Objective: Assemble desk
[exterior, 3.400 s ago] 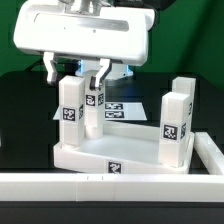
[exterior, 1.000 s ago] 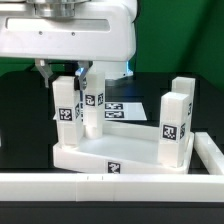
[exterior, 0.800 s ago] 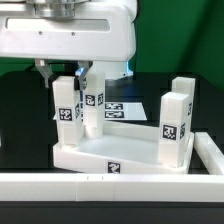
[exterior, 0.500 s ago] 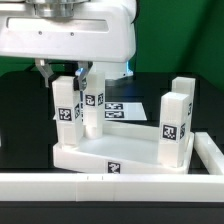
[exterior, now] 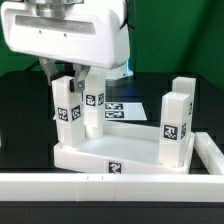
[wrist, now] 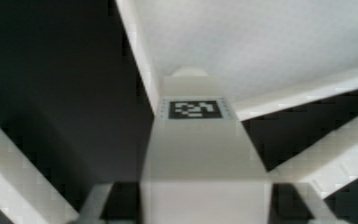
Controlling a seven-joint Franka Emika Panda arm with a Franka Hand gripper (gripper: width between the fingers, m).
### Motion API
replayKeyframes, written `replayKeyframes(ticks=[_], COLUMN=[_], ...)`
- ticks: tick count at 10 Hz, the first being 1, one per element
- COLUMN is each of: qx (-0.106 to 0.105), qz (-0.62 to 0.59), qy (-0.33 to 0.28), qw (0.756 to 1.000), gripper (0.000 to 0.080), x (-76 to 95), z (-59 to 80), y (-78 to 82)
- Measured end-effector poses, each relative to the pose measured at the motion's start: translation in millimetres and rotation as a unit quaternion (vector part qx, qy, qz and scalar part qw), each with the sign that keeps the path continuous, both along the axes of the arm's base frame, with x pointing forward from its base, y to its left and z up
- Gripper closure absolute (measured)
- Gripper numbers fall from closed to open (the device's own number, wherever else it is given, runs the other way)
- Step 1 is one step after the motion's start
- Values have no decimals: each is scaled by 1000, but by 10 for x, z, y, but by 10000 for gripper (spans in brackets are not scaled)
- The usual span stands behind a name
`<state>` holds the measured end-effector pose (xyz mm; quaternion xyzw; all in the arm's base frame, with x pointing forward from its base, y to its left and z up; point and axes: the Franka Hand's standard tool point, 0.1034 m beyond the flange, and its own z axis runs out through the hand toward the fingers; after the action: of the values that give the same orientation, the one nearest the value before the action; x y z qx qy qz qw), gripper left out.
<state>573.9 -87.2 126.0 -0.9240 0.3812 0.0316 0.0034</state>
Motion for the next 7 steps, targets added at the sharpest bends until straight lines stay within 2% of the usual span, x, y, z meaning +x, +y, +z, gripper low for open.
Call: replayKeyframes(ticks=[2,5,7], qx=[-2,-1,3], qz=[-83,-205,-320], qy=[3,9,20], qw=[997,979,947], gripper=[509,509,509], x=[-3,-8,-15], z=[0,-5,-8], y=[8,19,53])
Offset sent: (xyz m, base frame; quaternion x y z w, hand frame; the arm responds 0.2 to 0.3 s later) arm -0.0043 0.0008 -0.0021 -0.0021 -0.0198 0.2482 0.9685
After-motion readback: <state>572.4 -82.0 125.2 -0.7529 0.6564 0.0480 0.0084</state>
